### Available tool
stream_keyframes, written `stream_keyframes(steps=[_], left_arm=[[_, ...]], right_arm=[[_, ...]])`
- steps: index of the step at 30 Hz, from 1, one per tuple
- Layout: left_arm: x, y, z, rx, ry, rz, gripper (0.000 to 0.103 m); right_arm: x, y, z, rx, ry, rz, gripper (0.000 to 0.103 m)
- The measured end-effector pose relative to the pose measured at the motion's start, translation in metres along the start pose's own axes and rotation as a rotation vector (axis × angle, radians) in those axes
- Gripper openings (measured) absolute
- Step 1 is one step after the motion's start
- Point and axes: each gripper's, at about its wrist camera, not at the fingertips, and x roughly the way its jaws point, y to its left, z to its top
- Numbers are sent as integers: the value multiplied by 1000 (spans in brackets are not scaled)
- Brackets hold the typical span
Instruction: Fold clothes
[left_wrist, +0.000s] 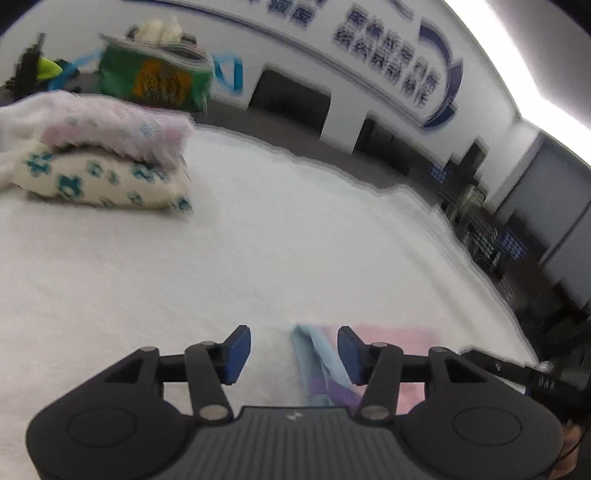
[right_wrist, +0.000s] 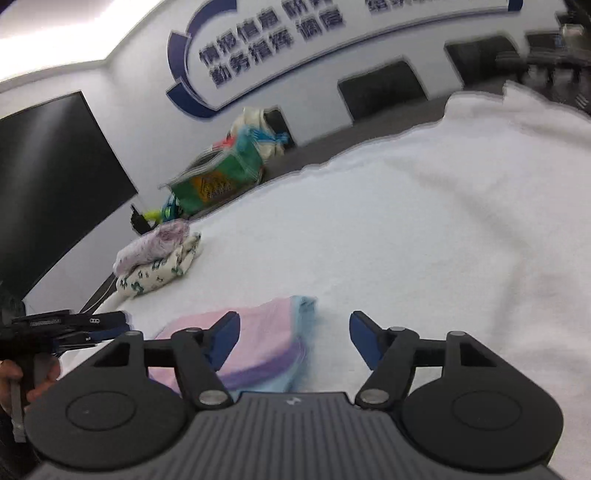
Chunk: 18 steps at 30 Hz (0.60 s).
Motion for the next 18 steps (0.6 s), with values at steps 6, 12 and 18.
stream_keyframes(steps=[6,12,18], left_arm=[[18,-15,-12,98,-59,58,4],[12,-10,-19,31,-18,49,61],[22,-25,-16,75,70,0,56]], right_arm=[[29,33,-30,-178,27,-177,6],[4,29,-38,-66,-8,-194,48],[27,35,-31,-105,49,-163,42]])
